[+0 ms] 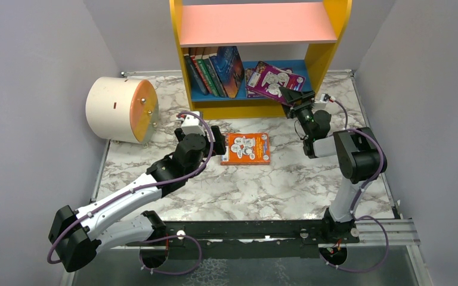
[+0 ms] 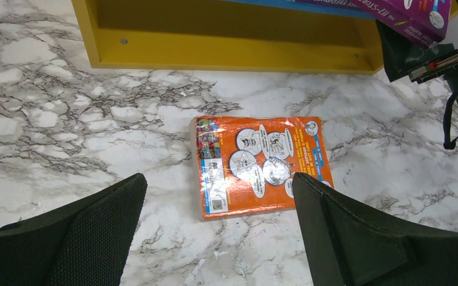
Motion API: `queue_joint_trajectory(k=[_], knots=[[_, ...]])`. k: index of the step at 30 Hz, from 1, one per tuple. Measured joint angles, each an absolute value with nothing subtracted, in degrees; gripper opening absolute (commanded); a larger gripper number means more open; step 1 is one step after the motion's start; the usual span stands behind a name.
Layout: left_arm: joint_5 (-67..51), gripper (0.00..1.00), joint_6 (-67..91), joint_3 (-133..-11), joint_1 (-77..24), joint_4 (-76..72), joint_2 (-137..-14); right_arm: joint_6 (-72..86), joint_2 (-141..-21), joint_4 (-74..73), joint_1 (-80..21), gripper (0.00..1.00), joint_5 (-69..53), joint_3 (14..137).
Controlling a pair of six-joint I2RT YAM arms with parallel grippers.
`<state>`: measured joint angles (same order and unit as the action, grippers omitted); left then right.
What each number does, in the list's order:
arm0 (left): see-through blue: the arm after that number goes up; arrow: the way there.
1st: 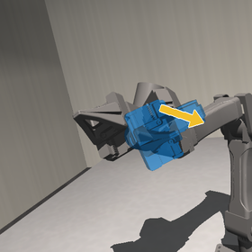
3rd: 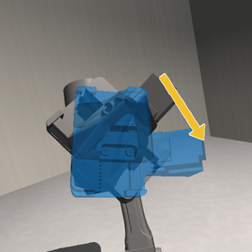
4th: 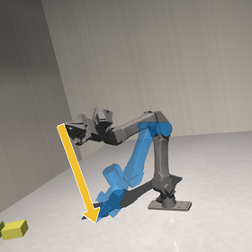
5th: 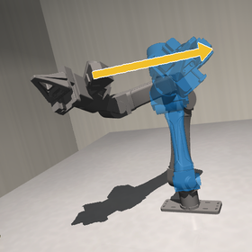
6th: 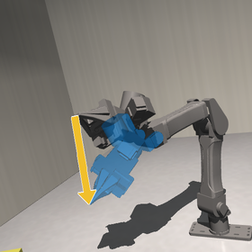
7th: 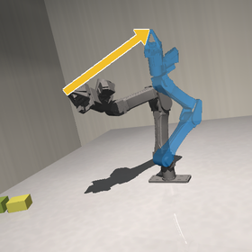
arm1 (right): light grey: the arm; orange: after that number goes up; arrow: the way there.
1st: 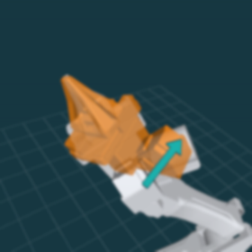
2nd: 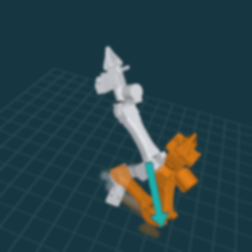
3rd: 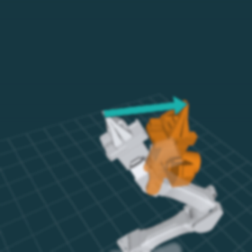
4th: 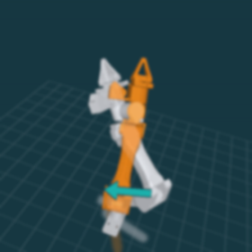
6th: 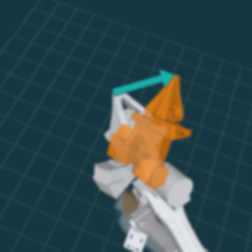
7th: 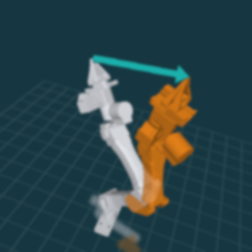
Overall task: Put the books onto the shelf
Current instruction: Place the book on the shelf.
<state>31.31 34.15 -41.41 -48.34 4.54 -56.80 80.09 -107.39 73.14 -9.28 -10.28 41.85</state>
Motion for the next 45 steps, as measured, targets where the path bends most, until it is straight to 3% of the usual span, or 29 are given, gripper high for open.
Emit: queue_joint_trajectory(k=[14, 23, 34, 45], knots=[[31.31, 0.87, 34.26, -41.25, -48.34, 4.49, -56.8, 78.76, -106.15, 70.13, -9.26, 0.9, -11.46, 39.7], [31.24, 0.87, 34.68, -38.96, -48.34, 3.95, -56.8, 76.14, -96.68, 69.34, -9.26, 0.9, -14.7, 30.33], [30.87, 0.87, 34.72, -38.89, -48.34, 0.56, -57.95, 65.93, -79.33, 47.72, -9.26, 0.93, -19.09, 32.95], [30.65, 0.88, 34.59, -38.89, -48.34, -0.64, -58.22, 61.63, -78.85, 36.03, -9.26, 0.96, -19.59, 34.24]])
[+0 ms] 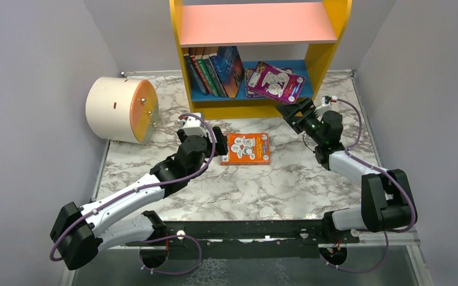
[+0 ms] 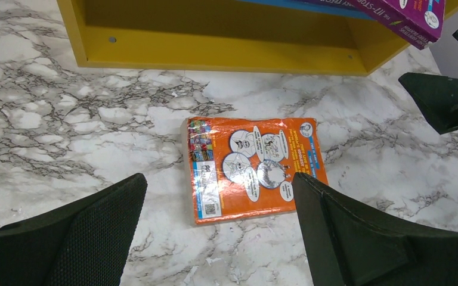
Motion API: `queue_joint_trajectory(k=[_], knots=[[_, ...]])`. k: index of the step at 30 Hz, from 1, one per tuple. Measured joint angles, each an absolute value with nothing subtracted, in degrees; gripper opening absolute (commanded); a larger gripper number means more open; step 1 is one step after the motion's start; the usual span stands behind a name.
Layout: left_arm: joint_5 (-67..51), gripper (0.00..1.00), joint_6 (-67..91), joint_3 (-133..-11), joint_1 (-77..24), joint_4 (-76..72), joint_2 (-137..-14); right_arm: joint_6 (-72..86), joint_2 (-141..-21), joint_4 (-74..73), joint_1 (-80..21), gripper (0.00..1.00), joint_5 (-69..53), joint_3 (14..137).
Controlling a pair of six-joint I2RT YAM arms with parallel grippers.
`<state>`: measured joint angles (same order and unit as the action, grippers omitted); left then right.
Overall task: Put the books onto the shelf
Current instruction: Place the book on the shelf, then adjust the book on the shelf.
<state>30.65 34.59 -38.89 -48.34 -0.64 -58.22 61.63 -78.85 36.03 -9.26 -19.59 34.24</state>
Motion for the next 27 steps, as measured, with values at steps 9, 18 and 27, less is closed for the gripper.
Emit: queue_joint_trajectory(k=[9, 18, 27], knots=[[30.65, 0.88, 34.52, -38.89, -48.34, -0.8, -58.52, 60.14, -79.75, 35.18, -9.26, 0.96, -19.59, 36.12], [30.68, 0.88, 34.37, -38.89, -48.34, -0.78, -58.72, 60.1, -82.15, 35.16, -9.23, 0.96, -19.57, 38.83], [30.68, 0.88, 34.0, -38.89, -48.34, -0.75, -58.72, 60.1, -86.02, 35.2, -8.49, 0.96, -19.57, 41.32]])
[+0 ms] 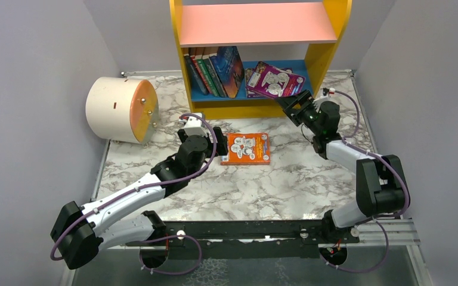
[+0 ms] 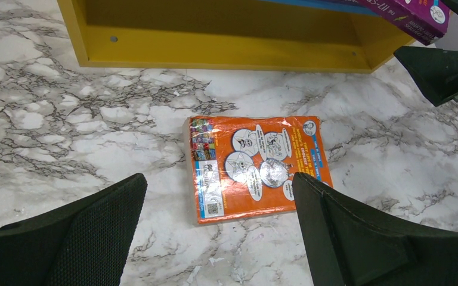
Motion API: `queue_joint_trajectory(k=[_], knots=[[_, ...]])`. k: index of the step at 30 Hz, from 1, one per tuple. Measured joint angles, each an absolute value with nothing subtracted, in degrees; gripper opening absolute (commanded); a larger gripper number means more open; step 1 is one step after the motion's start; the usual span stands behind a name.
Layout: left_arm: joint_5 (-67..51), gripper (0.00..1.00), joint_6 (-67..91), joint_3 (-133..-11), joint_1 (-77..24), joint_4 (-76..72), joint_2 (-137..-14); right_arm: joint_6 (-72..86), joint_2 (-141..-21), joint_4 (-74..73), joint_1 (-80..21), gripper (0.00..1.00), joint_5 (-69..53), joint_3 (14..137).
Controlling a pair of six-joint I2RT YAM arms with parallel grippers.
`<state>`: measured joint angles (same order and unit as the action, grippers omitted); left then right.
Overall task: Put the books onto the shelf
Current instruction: Adjust the book on the shelf.
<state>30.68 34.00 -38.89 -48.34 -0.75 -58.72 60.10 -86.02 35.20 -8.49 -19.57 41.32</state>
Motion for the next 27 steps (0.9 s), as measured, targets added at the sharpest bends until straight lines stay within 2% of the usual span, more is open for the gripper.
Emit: queue_joint_trajectory(k=[27], knots=[[30.68, 0.88, 33.87, -38.92, -48.31, -0.73, -59.53, 59.68, -93.14, 35.35, -6.68, 0.96, -20.45, 50.13]])
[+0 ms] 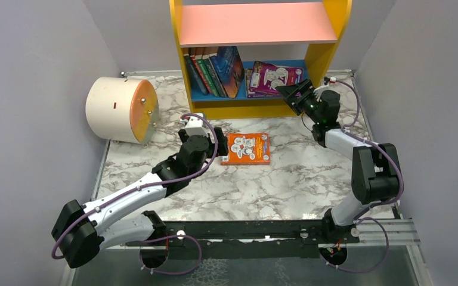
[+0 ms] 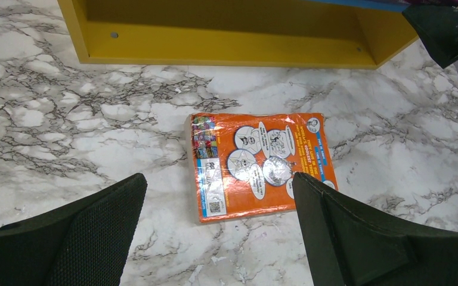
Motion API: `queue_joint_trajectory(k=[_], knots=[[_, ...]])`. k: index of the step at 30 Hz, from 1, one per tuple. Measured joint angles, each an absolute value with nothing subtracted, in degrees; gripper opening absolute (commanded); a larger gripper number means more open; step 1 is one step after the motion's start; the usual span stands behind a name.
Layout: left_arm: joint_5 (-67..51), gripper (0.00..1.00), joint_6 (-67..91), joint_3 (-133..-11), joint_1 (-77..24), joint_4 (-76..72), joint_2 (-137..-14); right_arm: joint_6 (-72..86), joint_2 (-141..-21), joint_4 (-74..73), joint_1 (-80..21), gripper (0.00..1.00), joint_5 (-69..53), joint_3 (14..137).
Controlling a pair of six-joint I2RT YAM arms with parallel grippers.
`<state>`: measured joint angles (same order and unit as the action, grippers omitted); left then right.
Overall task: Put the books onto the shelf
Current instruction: Adjust the book on the shelf.
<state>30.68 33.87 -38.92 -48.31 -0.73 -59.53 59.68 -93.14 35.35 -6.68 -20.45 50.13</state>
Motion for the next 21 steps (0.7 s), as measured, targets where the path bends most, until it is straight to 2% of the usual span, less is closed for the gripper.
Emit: queue_joint_trajectory(k=[21], knots=[[30.68, 0.88, 33.89, -38.92, -48.07, -0.73, -59.59, 59.18, -97.91, 33.78, -5.76, 0.96, -20.71, 56.1]])
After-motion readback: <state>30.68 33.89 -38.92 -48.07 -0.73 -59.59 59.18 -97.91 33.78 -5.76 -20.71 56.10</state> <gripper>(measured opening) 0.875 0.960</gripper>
